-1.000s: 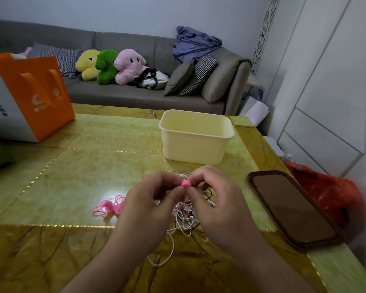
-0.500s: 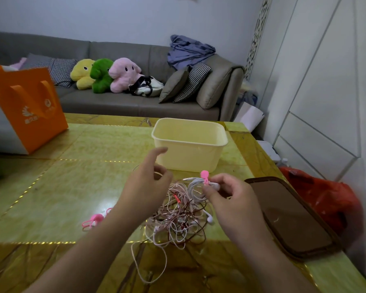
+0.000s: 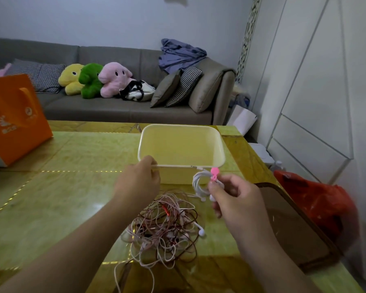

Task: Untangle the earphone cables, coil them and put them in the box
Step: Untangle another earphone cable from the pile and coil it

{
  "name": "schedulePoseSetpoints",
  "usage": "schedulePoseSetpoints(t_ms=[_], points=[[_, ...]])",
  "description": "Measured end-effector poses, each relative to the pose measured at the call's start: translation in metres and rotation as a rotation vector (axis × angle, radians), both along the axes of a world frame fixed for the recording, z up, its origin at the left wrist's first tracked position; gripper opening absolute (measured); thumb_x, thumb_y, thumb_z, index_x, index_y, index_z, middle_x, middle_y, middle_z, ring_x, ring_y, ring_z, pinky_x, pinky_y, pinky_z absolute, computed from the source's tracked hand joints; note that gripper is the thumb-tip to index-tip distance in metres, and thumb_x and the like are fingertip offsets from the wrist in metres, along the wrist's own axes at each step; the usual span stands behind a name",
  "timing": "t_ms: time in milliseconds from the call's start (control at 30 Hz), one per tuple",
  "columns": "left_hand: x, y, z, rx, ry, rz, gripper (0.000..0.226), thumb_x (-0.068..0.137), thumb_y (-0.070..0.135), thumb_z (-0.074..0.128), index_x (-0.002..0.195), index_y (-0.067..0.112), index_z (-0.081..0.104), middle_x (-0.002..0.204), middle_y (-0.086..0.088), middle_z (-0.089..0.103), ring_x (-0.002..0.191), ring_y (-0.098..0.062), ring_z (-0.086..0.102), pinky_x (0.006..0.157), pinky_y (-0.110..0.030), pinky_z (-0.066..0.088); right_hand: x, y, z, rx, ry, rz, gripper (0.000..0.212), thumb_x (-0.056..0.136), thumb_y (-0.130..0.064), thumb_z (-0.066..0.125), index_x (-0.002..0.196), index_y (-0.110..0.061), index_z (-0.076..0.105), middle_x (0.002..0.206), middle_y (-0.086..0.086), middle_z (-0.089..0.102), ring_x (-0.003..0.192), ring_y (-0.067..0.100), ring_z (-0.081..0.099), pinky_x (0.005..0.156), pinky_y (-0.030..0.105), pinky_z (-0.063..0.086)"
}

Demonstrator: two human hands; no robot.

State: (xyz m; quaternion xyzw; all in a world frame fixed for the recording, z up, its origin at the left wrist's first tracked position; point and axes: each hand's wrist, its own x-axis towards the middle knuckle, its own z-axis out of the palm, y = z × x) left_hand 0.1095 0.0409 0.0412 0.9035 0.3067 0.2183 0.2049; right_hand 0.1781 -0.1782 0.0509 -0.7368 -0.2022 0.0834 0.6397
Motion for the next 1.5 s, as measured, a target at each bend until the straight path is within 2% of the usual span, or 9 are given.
schedulePoseSetpoints(t_ms=[267,467,700,900,1067,1167,1233,1333,1500], points=[[-0.032,-0.028,-0.004,-0.023,-0.103,-0.062,0.032,0.101,0.028,0.055,0.132,0.028,0.064,0.106,0.009,0.077,0.086,-0.016,0.069,0.076,-0.039,0.06,0.028,0.076,0.038,-0.293,-0.319,0.0,0.01,0.103,-0.03,0.067,0.102,-0.024,0.075,0.088,-0.008,0.074,0.076,0.009,0.068,0.054,0.017,0.046],[-0.034,-0.028,0.0,-0.028,-0.141,-0.068,0.033,0.101,0.026,0.056,0.133,0.026,0.063,0.108,0.009,0.078,0.087,-0.016,0.071,0.074,-0.037,0.059,0.031,0.086,0.044,-0.494,-0.395,0.235,0.048,0.099,0.0,0.055,0.134,-0.028,0.073,0.126,-0.012,0.074,0.096,0.002,0.067,0.075,0.015,0.055],[-0.024,-0.007,0.005,-0.122,-0.113,-0.066,0.043,0.097,0.023,0.061,0.139,0.02,0.057,0.12,0.011,0.075,0.1,-0.017,0.069,0.092,-0.038,0.058,0.015,0.027,0.017,-0.349,-0.42,0.034,0.037,0.096,0.002,0.057,0.085,-0.03,0.074,0.084,-0.013,0.072,0.076,-0.001,0.066,0.058,0.014,0.05],[-0.02,0.002,0.014,-0.191,-0.057,-0.108,0.072,0.099,0.026,0.064,0.161,0.024,0.027,0.144,0.004,0.06,0.119,-0.017,0.059,0.095,-0.034,0.048,-0.002,0.005,-0.024,-0.44,-0.26,0.119,0.031,0.095,-0.002,0.062,0.084,-0.03,0.07,0.084,-0.011,0.074,0.078,0.001,0.068,0.061,0.013,0.051],[-0.051,-0.017,-0.001,-0.129,-0.199,-0.084,0.036,0.094,0.005,0.061,0.126,0.022,0.062,0.104,0.009,0.07,0.094,-0.01,0.065,0.085,-0.03,0.055,-0.02,0.011,-0.027,-0.524,-0.255,0.3,0.039,0.095,0.005,0.055,0.089,-0.032,0.067,0.089,-0.011,0.073,0.083,0.001,0.068,0.068,0.016,0.054],[-0.075,-0.028,-0.017,-0.133,-0.113,-0.131,0.022,0.094,0.008,0.062,0.102,0.027,0.07,0.086,0.013,0.071,0.079,-0.001,0.065,0.067,-0.016,0.051,-0.033,0.016,-0.03,-0.6,-0.293,0.383,0.017,0.099,-0.016,0.064,0.093,-0.03,0.071,0.088,-0.011,0.073,0.08,0.001,0.067,0.068,0.017,0.053],[-0.088,-0.037,-0.029,-0.161,0.019,-0.226,0.006,0.096,0.027,0.068,0.1,0.032,0.069,0.088,0.015,0.07,0.079,0.0,0.065,0.069,-0.018,0.053,-0.04,0.019,-0.035,-0.687,-0.324,0.459,0.008,0.097,-0.035,0.069,0.097,-0.028,0.073,0.088,-0.011,0.073,0.08,0.002,0.067,0.073,0.026,0.057],[-0.096,-0.043,-0.045,-0.135,0.187,-0.329,0.024,0.091,0.052,0.072,0.106,0.035,0.068,0.097,0.018,0.062,0.087,0.0,0.06,0.076,-0.019,0.05,-0.047,0.021,-0.039,-0.854,-0.335,0.583,0.015,0.094,-0.042,0.071,0.103,-0.03,0.076,0.091,-0.01,0.074,0.084,0.007,0.068,0.076,0.031,0.058],[-0.098,-0.043,-0.045,-0.035,0.269,-0.36,0.02,0.091,0.038,0.073,0.091,0.042,0.054,0.099,0.022,0.051,0.095,-0.003,0.055,0.083,-0.022,0.051,-0.038,0.014,-0.026,-0.886,-0.352,0.486,0.011,0.095,-0.036,0.072,0.094,-0.032,0.081,0.085,-0.011,0.076,0.076,0.005,0.071,0.072,0.03,0.061]])
